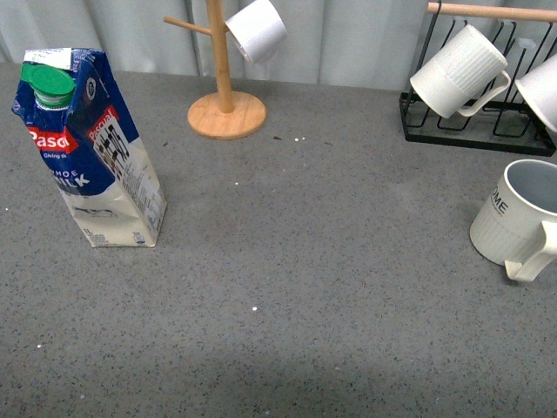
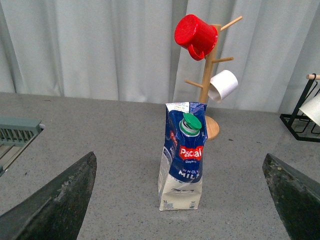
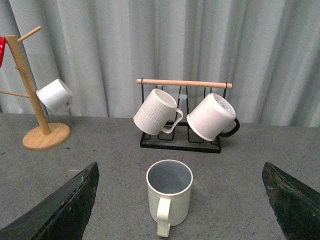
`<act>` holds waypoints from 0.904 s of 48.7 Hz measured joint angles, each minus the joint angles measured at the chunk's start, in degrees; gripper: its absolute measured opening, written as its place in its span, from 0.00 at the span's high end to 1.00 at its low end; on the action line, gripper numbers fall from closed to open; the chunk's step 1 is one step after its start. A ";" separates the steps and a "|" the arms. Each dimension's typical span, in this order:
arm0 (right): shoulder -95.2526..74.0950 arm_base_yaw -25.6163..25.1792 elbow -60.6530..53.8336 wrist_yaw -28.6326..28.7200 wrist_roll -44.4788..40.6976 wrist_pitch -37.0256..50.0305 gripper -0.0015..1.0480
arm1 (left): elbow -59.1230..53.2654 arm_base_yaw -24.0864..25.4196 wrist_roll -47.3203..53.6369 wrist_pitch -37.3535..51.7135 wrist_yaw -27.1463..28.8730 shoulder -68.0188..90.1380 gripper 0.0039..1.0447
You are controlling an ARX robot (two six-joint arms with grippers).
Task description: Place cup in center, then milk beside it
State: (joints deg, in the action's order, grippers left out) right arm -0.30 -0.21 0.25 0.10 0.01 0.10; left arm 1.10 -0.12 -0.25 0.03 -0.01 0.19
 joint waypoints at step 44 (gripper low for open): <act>0.00 0.00 0.00 0.00 0.00 -0.02 0.09 | 0.00 0.00 0.00 0.00 0.02 0.00 0.06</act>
State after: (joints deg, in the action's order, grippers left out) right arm -0.30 -0.21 0.25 0.10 0.01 0.08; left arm 1.10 -0.12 -0.25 0.03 0.01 0.19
